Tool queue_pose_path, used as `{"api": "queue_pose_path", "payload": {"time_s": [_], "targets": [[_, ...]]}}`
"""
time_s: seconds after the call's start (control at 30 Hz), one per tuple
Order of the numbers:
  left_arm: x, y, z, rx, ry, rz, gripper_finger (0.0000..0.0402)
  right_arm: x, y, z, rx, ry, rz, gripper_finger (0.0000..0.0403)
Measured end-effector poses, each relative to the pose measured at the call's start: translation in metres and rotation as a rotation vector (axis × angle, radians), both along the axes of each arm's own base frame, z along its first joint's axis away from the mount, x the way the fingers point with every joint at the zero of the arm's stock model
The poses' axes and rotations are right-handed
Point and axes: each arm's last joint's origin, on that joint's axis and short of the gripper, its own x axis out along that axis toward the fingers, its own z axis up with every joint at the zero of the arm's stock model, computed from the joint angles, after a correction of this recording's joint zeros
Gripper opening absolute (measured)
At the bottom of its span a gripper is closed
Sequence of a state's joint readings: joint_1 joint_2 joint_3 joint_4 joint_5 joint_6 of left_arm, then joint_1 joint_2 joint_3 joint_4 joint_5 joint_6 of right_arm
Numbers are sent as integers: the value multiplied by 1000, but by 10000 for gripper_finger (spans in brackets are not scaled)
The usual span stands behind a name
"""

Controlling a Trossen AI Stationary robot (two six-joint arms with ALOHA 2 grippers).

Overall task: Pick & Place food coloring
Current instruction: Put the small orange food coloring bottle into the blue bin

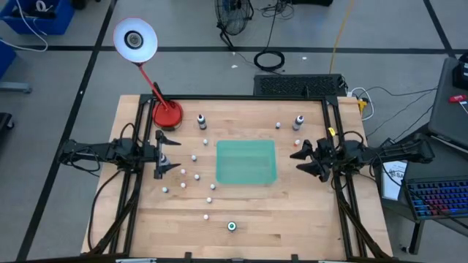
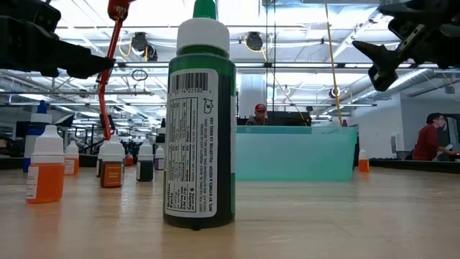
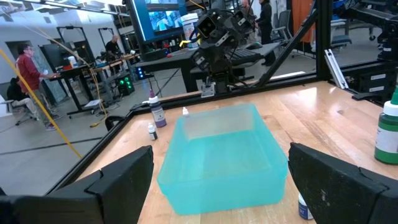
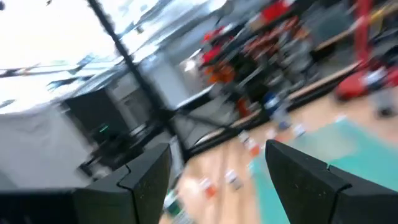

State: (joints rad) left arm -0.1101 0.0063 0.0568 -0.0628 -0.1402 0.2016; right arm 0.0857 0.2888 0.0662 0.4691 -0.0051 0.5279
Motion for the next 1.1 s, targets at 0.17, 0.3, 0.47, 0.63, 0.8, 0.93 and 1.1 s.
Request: {"api": "queue_pose_path", "payload": {"time_s": [0.17,0.3,0.47,0.63,0.8,0.93,1.1], "targets": [[0,0,0,0,0,0,365,3,-10,26,-28,226,-215,247],[0,0,0,0,0,0,365,2,-24,54,2,682,-513,247],[0,0,1,-1,-9,0,365,15,-40,80,82,1065,-702,247],[0,0,1,-1,-7,0,365,46,-52,67,193,1263,-613,247],[0,0,1,-1,-7,0,365,64,-60,44,165,1434,-608,247],[0,0,1,-1,-7,0,365,72,-65,30,108,1505,-670,247],[0,0,1,-1,-7,0,365,78,-69,15,56,1554,-760,247]]}}
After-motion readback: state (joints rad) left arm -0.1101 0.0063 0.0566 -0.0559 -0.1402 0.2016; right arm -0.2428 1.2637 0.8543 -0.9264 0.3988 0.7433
